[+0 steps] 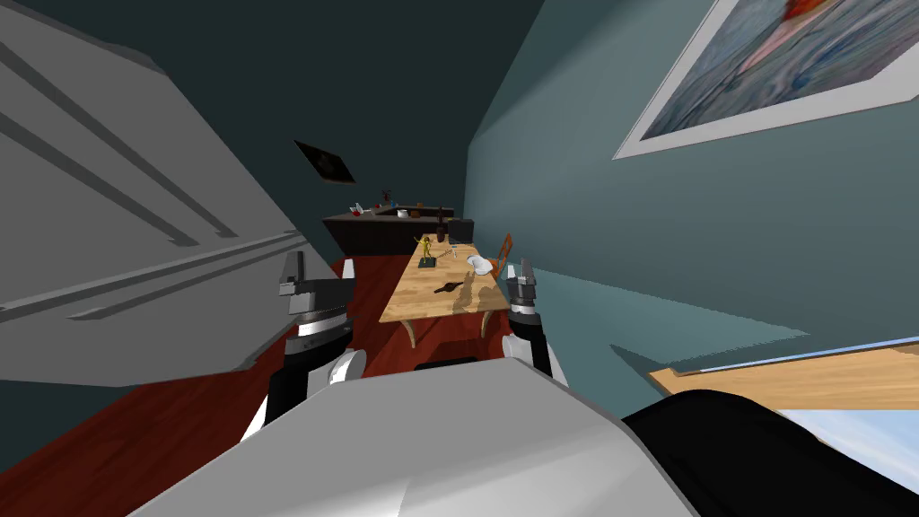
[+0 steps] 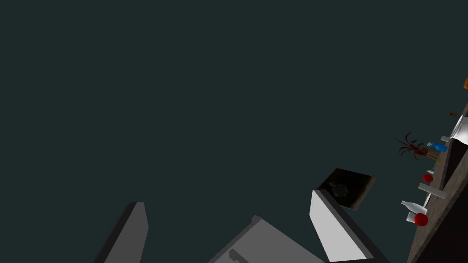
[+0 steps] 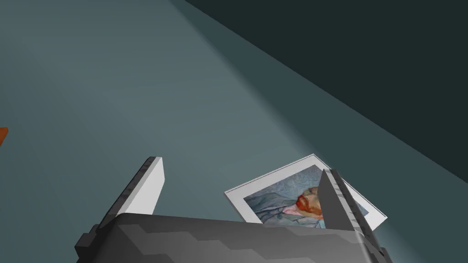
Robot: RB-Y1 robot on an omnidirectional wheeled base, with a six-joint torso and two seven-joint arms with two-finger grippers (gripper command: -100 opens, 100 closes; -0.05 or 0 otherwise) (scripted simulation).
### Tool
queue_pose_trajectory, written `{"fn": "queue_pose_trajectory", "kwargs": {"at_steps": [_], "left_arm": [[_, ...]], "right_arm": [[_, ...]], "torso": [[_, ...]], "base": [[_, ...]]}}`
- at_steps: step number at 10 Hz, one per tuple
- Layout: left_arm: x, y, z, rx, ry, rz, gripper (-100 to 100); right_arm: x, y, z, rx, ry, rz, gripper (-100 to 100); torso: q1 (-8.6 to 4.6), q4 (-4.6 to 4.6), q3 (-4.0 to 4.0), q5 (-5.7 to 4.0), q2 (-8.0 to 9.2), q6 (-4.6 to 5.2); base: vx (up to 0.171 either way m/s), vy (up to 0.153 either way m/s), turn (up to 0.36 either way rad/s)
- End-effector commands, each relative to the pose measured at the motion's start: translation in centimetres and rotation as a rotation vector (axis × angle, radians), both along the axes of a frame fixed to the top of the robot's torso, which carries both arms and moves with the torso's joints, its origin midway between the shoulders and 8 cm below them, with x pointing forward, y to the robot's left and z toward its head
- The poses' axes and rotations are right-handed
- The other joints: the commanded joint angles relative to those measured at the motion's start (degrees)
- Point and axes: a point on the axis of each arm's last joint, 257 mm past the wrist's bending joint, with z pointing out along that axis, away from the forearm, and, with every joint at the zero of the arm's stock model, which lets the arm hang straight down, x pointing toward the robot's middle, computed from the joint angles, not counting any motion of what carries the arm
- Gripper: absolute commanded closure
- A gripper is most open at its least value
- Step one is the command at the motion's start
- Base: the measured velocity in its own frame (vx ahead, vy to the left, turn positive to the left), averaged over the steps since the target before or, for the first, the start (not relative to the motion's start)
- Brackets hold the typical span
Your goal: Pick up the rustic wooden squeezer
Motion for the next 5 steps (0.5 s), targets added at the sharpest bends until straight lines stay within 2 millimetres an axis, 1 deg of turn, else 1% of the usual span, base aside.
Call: {"fn": "queue_pose_trajectory", "kwargs": {"at_steps": [1, 3, 4, 5], "left_arm": [[0.0, 0.0, 0.0, 0.0, 0.0, 0.0, 0], [0.0, 0.0, 0.0, 0.0, 0.0, 0.0, 0], [0.0, 0.0, 0.0, 0.0, 0.0, 0.0, 0], [0.0, 0.0, 0.0, 0.0, 0.0, 0.0, 0]], "right_arm": [[0.2, 0.1, -0.7, -0.033, 0.022, 0.006, -100], [0.7, 0.0, -2.2, -0.092, 0.07, 0.009, -100], [1.0, -0.2, -3.4, -0.127, 0.103, 0.007, -100], [1.4, -0.5, -4.7, -0.164, 0.141, 0.002, -100]], "torso": [[0.0, 0.0, 0.0, 0.0, 0.0, 0.0], [0.06, 0.01, 0.04, 0.01, 0.07, -0.01], [0.09, 0.02, 0.05, 0.02, 0.09, 0.0], [0.13, 0.03, 0.08, 0.03, 0.14, -0.02]], "base": [[-0.011, 0.011, 0.061], [-0.024, 0.028, 0.117], [-0.042, 0.043, 0.098], [-0.056, 0.048, 0.182]]}}
